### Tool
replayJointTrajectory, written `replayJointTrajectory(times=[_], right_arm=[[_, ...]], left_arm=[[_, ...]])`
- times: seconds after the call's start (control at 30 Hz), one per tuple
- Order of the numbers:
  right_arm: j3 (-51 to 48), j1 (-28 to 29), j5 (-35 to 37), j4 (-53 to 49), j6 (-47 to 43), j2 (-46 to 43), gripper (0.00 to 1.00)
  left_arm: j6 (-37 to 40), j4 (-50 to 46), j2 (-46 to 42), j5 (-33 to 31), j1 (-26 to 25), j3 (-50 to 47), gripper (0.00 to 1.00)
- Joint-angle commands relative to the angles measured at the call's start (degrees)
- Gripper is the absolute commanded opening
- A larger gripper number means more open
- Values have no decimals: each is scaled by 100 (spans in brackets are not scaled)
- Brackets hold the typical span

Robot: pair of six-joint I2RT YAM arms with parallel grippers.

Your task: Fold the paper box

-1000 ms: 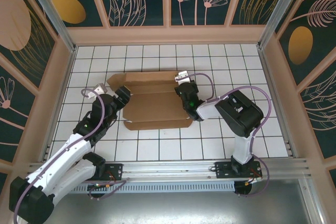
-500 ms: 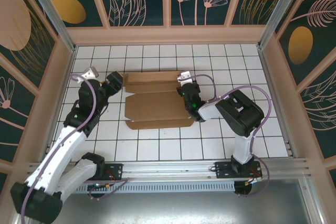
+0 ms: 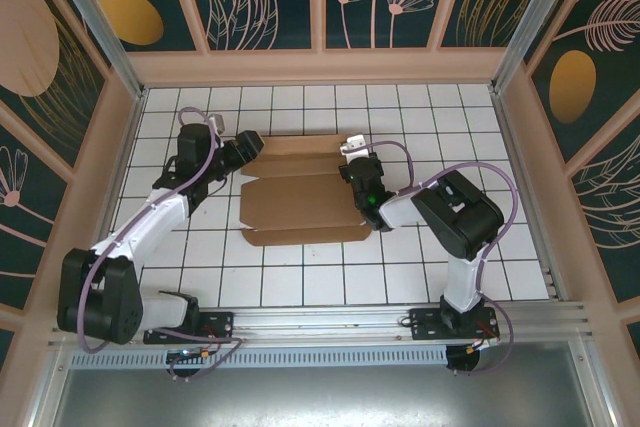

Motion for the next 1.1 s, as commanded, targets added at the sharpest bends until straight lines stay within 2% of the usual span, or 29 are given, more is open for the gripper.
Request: replayJointTrajectory(times=[0.0,0.1,0.4,0.6,0.77,1.07], right_arm=[[-27,-47,12,-136,-140,84,0],[10,-49,-25,-226,-101,82,0],[63,-41,-118,-366,-17,39,0],[118,-37,-163,-446,12,41,0],[135,-31,-187,-472,30,32,0],[108,-24,-181,-499,42,-22,0]], left_arm=[[37,528,344,486,78,66,77],[-80,852,604,746,103,40,76],[-637,1779,1058,949,188,-139,71],[-1105,2543,1354,1184,188,-263,59],[-1491,3209,1497,1363,197,-407,41],[-1966,4017,1738,1614,214,-584,23]])
